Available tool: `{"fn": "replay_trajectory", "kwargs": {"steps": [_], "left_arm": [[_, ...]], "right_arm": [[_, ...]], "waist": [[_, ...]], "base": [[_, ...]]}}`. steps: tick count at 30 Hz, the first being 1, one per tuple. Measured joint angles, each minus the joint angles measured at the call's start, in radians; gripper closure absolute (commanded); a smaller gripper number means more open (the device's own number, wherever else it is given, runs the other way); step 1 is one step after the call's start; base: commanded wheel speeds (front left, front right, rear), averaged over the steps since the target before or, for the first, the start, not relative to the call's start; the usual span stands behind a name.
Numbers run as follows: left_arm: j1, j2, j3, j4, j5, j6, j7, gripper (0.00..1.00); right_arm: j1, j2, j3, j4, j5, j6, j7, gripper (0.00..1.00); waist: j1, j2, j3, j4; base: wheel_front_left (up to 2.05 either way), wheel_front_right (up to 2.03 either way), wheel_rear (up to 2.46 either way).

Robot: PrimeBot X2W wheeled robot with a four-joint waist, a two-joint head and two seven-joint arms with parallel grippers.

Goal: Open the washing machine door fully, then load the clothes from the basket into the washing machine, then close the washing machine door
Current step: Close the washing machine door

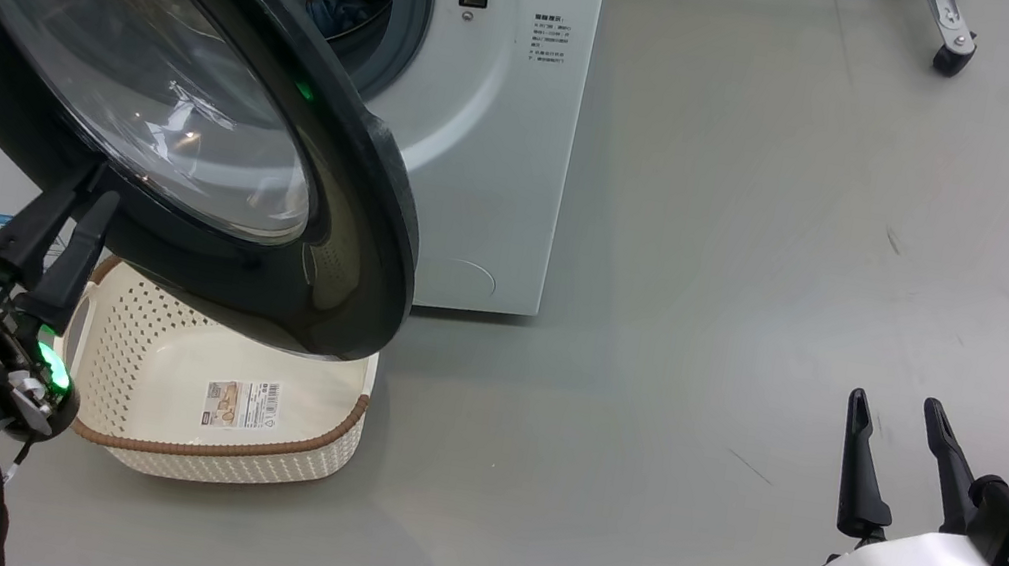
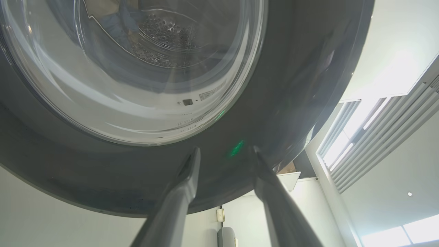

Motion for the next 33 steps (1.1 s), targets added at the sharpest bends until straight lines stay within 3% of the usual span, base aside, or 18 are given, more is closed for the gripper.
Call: {"fn": "replay_trajectory", "kwargs": {"steps": [4,12,21,25,33], "left_arm": [[0.004,0.000,-0.002,-0.022,0.007,0.000,-0.021,0.00],[0.028,0.005,0.002,-0.146,0.155,0.000,-0.127,0.00],[0.074,0.136,-0.073,-0.294,0.498,0.000,-0.339,0.00],[0.115,0.195,-0.169,-0.322,0.654,0.000,-0.454,0.00],[0.167,0.253,-0.286,-0.301,0.836,-0.001,-0.637,0.00]], "right_arm": [[0.003,0.000,0.000,0.001,0.000,0.003,0.000,0.00],[0.003,0.001,0.008,-0.001,0.000,0.007,0.000,0.00],[0.010,0.001,0.008,-0.011,0.000,0.007,0.000,0.00],[0.011,0.001,0.008,-0.016,0.000,0.008,0.000,0.00],[0.011,0.001,0.004,-0.020,0.000,0.009,0.000,0.00]], "waist": [[0.0000,0.0000,-0.009,0.008],[0.0000,0.0000,-0.018,0.016],[0.0000,0.0000,-0.006,0.018],[0.0000,0.0000,0.002,0.017],[0.0000,0.0000,0.011,0.017]], "base": [[0.00,0.00,0.00],[0.00,0.00,0.00],[0.00,0.00,0.00],[0.00,0.00,0.00],[0.00,0.00,0.00]]}}
